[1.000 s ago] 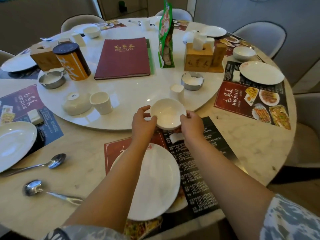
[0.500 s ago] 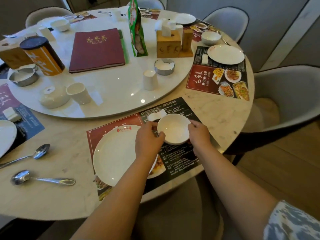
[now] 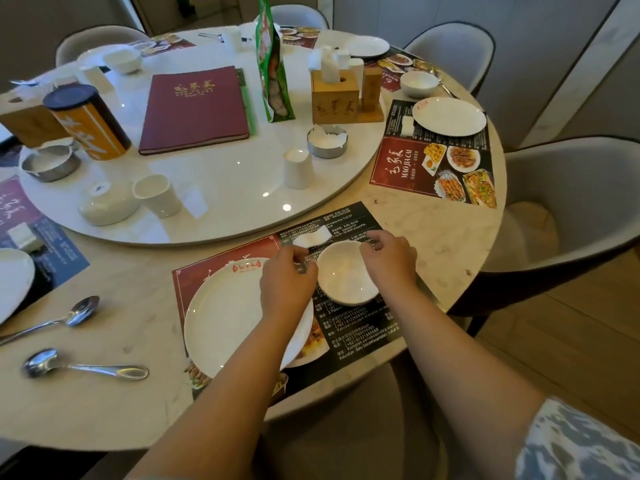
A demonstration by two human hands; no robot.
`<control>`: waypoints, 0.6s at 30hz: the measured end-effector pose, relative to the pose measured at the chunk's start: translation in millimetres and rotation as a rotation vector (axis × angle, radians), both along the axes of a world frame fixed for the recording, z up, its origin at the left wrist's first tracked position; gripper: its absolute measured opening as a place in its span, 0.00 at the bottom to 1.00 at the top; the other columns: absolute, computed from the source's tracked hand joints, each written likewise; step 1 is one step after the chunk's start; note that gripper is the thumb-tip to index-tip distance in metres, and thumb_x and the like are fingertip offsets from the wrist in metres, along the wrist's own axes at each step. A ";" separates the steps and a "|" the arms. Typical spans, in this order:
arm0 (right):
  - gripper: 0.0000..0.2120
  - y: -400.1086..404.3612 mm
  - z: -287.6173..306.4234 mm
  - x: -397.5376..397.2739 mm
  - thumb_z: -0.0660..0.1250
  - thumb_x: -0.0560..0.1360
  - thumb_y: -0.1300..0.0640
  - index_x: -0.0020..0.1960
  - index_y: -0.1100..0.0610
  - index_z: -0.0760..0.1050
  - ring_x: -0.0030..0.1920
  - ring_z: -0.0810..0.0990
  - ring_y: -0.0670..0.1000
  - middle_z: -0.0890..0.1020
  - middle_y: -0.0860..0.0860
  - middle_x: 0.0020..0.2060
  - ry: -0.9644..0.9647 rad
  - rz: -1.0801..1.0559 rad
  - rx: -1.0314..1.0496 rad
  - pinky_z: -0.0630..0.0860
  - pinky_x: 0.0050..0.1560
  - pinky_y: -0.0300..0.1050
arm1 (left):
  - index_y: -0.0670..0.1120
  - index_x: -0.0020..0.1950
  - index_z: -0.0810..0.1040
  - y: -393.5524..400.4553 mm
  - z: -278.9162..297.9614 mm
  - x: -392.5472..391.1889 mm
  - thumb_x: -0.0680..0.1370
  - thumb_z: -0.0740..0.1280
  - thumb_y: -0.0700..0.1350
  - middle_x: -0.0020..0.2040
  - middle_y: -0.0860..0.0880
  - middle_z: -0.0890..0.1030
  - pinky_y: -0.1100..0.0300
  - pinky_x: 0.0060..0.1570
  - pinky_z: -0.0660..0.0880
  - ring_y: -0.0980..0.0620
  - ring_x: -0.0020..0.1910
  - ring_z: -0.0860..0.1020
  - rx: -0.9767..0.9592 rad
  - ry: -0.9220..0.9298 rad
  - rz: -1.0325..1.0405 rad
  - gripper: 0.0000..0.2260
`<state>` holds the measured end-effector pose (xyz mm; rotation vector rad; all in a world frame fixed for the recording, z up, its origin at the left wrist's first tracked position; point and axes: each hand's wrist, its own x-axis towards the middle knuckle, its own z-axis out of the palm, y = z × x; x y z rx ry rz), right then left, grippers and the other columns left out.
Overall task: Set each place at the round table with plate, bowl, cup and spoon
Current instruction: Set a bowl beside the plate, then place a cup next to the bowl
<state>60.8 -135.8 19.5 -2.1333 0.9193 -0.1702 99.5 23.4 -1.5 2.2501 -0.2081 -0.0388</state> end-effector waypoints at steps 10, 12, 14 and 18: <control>0.17 25.0 23.8 126.5 0.66 0.74 0.55 0.63 0.48 0.74 0.64 0.64 0.54 0.70 0.52 0.62 -0.204 0.321 -0.179 0.69 0.60 0.46 | 0.44 0.66 0.73 5.4 11.7 113.9 0.76 0.66 0.42 0.68 0.45 0.71 0.56 0.65 0.66 0.47 0.67 0.69 0.184 -0.129 0.016 0.17; 0.21 27.8 22.9 152.8 0.66 0.74 0.55 0.67 0.47 0.71 0.66 0.63 0.56 0.66 0.53 0.66 -0.201 0.361 -0.248 0.68 0.63 0.48 | 0.46 0.71 0.68 4.2 2.4 126.4 0.78 0.65 0.45 0.74 0.46 0.66 0.50 0.73 0.60 0.46 0.73 0.63 0.278 -0.118 -0.008 0.22; 0.26 29.3 17.9 176.4 0.66 0.74 0.55 0.70 0.46 0.65 0.69 0.60 0.57 0.60 0.55 0.71 -0.181 0.395 -0.293 0.67 0.65 0.51 | 0.48 0.75 0.62 3.9 -8.6 134.6 0.80 0.61 0.51 0.79 0.48 0.57 0.43 0.75 0.48 0.47 0.78 0.53 0.402 -0.073 -0.035 0.25; 0.32 28.5 0.9 211.4 0.68 0.74 0.53 0.74 0.45 0.59 0.72 0.57 0.58 0.54 0.56 0.75 -0.160 0.429 -0.248 0.65 0.69 0.52 | 0.50 0.78 0.56 1.4 -22.1 140.9 0.81 0.54 0.57 0.80 0.50 0.50 0.42 0.74 0.39 0.48 0.79 0.45 0.516 -0.046 -0.042 0.26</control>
